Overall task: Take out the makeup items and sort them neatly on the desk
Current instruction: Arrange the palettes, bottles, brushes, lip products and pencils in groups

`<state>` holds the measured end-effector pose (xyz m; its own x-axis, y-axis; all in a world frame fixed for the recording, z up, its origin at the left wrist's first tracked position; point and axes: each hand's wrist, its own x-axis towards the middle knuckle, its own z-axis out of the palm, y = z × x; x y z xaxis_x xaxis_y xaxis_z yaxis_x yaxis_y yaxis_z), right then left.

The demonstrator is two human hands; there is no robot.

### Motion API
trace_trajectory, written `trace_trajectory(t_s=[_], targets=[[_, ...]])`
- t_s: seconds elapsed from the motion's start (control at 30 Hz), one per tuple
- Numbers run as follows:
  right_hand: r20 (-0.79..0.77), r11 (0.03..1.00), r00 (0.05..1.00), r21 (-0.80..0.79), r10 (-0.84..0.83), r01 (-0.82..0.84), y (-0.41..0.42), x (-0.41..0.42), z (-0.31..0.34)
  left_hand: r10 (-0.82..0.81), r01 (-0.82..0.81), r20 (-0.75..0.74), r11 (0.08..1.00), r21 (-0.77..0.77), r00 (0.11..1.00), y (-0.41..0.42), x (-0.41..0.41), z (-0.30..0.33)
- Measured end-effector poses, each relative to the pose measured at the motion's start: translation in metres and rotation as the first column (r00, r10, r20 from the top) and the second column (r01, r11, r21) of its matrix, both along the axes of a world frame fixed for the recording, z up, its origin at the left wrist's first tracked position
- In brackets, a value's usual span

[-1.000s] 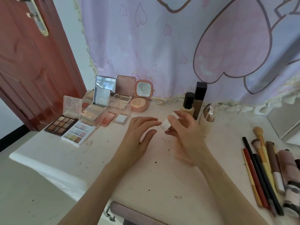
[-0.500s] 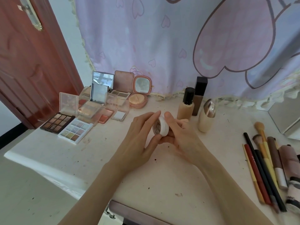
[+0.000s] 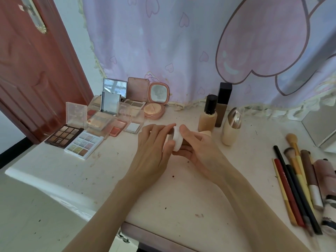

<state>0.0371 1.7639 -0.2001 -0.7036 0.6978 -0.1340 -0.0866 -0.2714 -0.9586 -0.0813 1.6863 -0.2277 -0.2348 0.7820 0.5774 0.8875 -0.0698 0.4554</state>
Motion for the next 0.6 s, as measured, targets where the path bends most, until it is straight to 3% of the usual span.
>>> trace_trajectory(t_s=[0.23, 0.43, 0.6], targets=[[0.010, 0.996, 0.998, -0.065, -0.065, 0.065, 0.0043, 0.0017, -0.0006, -0.175, 0.174, 0.015, 0.982, 0.071, 0.984, -0.0026, -0.0008, 0.0001], [0.041, 0.997, 0.999, -0.070, -0.016, 0.019, 0.0036, 0.0008, -0.0012, -0.117, 0.111, 0.140, 0.992, 0.054, 0.983, -0.0023, -0.0049, 0.0009], [-0.030, 0.986, 0.999, -0.164, -0.043, 0.037, 0.0067, 0.0022, -0.0020, -0.201, 0.198, 0.170, 0.980, 0.034, 0.965, -0.0038, -0.0063, 0.0033]])
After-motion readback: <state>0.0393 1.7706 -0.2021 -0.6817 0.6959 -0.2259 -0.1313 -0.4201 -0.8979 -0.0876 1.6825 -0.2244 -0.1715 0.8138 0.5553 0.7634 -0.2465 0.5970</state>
